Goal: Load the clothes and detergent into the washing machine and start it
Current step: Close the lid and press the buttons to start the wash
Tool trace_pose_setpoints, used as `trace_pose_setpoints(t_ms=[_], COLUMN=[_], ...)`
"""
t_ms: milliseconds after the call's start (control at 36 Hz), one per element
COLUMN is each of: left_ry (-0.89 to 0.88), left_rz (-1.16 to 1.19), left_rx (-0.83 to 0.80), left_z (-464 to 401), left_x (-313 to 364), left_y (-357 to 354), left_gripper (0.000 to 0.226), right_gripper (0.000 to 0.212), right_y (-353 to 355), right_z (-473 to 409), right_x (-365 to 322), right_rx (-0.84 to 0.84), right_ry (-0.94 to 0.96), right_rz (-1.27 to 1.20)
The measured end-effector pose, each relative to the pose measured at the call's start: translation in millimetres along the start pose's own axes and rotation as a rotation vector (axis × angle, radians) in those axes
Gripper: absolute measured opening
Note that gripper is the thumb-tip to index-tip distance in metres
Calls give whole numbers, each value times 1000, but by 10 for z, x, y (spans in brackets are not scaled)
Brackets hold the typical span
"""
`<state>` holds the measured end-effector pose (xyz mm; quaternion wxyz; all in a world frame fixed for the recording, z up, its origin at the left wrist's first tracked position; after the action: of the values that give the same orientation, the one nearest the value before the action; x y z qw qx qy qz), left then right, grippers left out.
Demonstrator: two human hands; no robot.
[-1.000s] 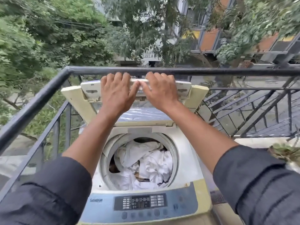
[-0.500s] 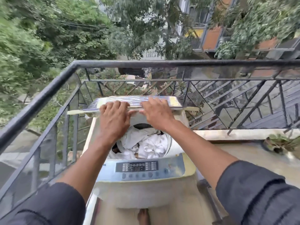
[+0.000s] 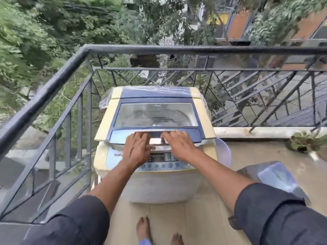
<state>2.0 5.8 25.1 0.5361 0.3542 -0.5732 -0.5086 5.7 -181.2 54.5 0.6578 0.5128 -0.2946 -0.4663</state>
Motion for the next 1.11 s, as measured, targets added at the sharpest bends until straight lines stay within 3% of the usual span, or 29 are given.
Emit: trace_pose_setpoints(t_ms=[83,278,500,583,667,750,917,1111], left_ry=[-24,-206,-195,-143,-148,-177,-182,-282], left_rz=[-1,3,127,269,488,680,1132,1153], left_rx=[-11,6,-127,-151,-113,-123,-439,-531], left_z=[28,68,168,168,193,205,23,-59], left_x=[-72,-197,-370,-318,-230,-155,-51,112], left_y=[-135,-410,-570,-468,-268,-125,-89,-156], left_gripper=[17,44,74,75,61,55,72,79], right_gripper=[55,56,71,78,81,73,42,38], right_y=[-127,-414,-567,-680,-840,-868,-822,-853], right_z=[-19,9,69,90,123,205,445,746], right_x=[-46,-153,-182,-267,-266,-230,-60,126], right_rx=[-31,-50,-69,-62,-33,24,167,70], right_ry=[-36,-76,-142,-167,-180,-173,-268,-460], right_rz=[-17,-131,-241,-226,-227,-276,-330,-402])
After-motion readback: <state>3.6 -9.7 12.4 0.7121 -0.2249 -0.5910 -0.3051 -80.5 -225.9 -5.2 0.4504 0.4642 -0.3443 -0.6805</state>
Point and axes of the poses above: each hand's wrist, its own z-axis away from the middle knuckle, its own y-axis out of the back of the hand, x = y × z, the point moved 3 cm from there along -z, towards the middle knuckle, and after that the axes turned 13 degrees about -x, right-handed, at the moved point
